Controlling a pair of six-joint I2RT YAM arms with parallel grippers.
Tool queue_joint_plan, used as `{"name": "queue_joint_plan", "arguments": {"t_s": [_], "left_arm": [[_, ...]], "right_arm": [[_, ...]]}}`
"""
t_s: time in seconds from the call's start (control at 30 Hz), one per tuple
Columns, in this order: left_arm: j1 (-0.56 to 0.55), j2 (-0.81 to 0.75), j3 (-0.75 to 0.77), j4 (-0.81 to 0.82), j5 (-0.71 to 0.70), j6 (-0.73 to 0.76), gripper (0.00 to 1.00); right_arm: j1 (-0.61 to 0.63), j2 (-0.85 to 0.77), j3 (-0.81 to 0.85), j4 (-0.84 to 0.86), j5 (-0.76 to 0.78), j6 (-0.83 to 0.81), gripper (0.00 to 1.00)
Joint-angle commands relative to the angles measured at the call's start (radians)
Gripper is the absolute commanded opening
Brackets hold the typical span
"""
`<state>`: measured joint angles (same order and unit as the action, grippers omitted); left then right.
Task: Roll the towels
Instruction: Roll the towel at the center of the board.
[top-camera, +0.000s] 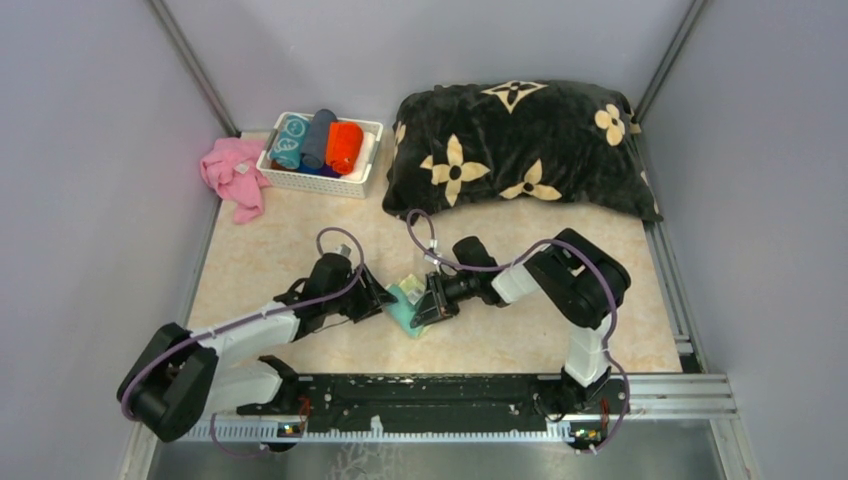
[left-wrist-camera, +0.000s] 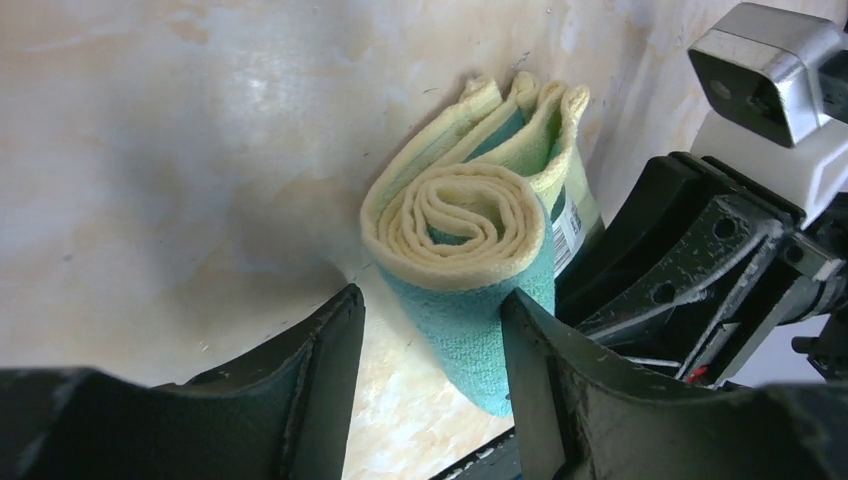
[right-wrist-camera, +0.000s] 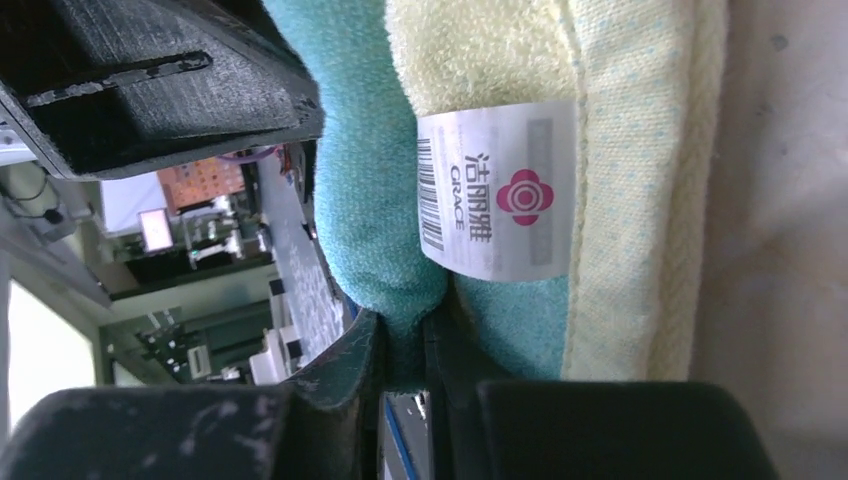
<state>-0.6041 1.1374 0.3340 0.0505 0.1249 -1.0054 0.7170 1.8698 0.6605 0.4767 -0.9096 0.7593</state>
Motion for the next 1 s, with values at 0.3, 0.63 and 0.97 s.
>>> {"name": "queue_joint_plan", "arguments": {"t_s": [0.3,0.63,0.97], "left_arm": [[0.001,0.137,0.073,-0.036,0.01,0.052,0.53],[-0.012,0.172,0.1,-0.062,0.003,0.078,0.53],[-0.025,0.177,0.11,-0.082,-0.01,0.081,0.55]], "right_arm": [[0.103,-0.413,0.141,-0.641,0.533,-0.365,0.47],[0.381,-0.43,0.319,-0.857,1.063,-0.48,0.56],[0.558,-0.167,0.44,-0.879,1.28,-0.534,0.56]]}}
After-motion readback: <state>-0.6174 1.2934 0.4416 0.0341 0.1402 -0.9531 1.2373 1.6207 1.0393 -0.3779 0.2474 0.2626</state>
